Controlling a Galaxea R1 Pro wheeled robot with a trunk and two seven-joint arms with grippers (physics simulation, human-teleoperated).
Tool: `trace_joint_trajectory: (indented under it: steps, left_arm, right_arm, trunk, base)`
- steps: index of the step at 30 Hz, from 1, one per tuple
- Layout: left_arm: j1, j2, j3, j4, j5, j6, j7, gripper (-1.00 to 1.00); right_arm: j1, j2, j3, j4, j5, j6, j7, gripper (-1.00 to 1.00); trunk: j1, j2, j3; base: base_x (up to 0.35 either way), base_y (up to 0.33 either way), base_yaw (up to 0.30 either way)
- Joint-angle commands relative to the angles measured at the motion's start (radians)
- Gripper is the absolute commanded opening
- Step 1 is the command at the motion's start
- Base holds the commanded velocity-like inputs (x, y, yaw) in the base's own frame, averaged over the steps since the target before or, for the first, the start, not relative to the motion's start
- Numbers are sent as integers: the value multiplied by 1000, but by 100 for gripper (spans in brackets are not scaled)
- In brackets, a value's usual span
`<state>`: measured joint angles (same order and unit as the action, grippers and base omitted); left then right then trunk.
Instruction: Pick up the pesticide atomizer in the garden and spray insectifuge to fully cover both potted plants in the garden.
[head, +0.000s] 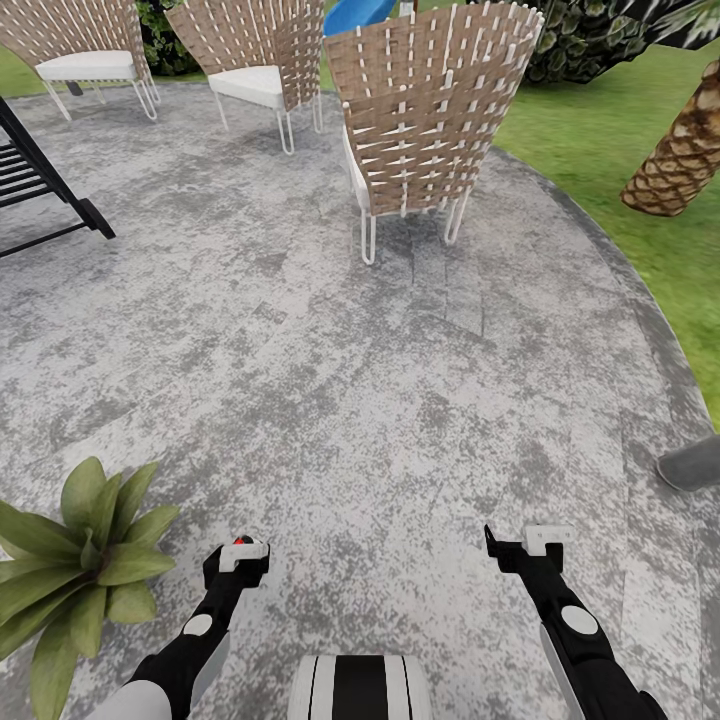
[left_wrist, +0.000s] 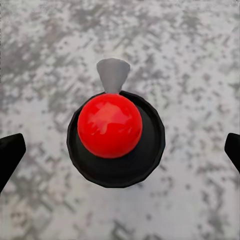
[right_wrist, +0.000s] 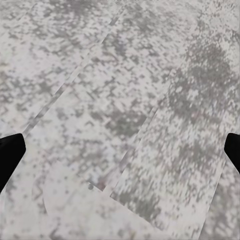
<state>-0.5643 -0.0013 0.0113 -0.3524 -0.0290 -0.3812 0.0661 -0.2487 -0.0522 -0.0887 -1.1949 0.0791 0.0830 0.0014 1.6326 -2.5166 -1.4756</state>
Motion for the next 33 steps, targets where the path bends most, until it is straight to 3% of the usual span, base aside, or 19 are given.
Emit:
trace_joint_trajectory:
  steps: [1, 18, 19, 33]
  left_arm:
    - [0, 0, 1, 0, -3, -3, 3, 100]
    - [0, 0, 1, 3, -3, -3, 3, 100]
    - [0, 0, 1, 4, -3, -3, 3, -100]
    - [0, 0, 1, -2, -3, -2, 2, -100]
  right_arm:
    - [0, 0, 0, -2, 8, 6, 0, 100]
    - [0, 0, 0, -2, 8, 6, 0, 100]
    - [0, 0, 0, -2, 8, 6, 0, 100]
    - [0, 0, 0, -2, 8, 6, 0, 100]
  trunk:
    - [0, 0, -1]
    - [0, 0, 10]
    - [0, 0, 10]
    - [0, 0, 10]
  base:
    - [0, 0, 0]
    - [0, 0, 0]
    - [0, 0, 0]
    - [0, 0, 0]
